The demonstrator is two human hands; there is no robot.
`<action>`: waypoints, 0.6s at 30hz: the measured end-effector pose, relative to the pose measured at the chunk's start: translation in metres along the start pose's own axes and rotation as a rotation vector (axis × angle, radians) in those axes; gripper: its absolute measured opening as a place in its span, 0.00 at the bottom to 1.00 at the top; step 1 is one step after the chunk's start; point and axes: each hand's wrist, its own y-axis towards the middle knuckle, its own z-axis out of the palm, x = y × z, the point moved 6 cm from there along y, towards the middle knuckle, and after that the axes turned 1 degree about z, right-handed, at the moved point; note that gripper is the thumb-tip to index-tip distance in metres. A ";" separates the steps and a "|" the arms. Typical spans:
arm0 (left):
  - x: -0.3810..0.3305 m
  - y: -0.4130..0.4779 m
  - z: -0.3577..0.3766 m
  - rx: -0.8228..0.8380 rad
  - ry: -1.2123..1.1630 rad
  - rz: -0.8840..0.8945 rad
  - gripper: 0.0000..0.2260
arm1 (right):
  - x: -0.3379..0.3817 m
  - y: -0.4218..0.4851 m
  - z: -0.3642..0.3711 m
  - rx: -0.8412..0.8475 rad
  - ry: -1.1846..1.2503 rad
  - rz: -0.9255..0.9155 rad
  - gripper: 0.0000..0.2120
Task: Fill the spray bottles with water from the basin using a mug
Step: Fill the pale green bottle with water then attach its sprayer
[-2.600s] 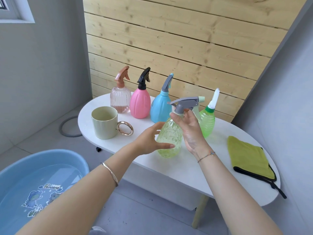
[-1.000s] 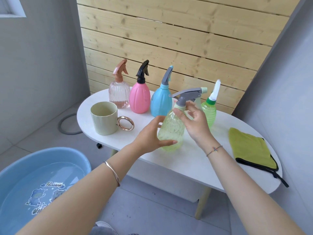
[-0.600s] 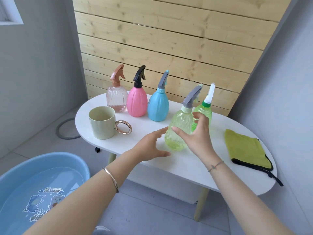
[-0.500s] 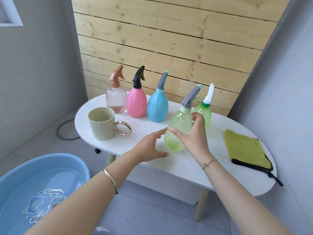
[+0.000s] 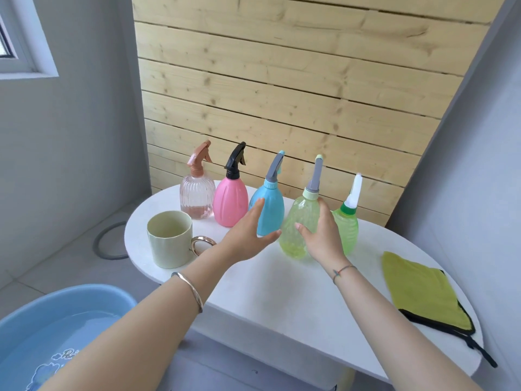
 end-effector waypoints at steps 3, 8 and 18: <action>0.003 0.009 0.005 0.034 0.023 -0.011 0.40 | 0.000 0.011 0.002 -0.006 0.000 -0.007 0.34; 0.008 0.013 0.012 0.034 0.034 -0.022 0.43 | -0.001 0.021 0.006 -0.002 0.013 0.013 0.34; 0.014 0.014 0.013 0.025 0.055 -0.014 0.45 | -0.007 0.034 0.010 -0.003 0.032 0.041 0.36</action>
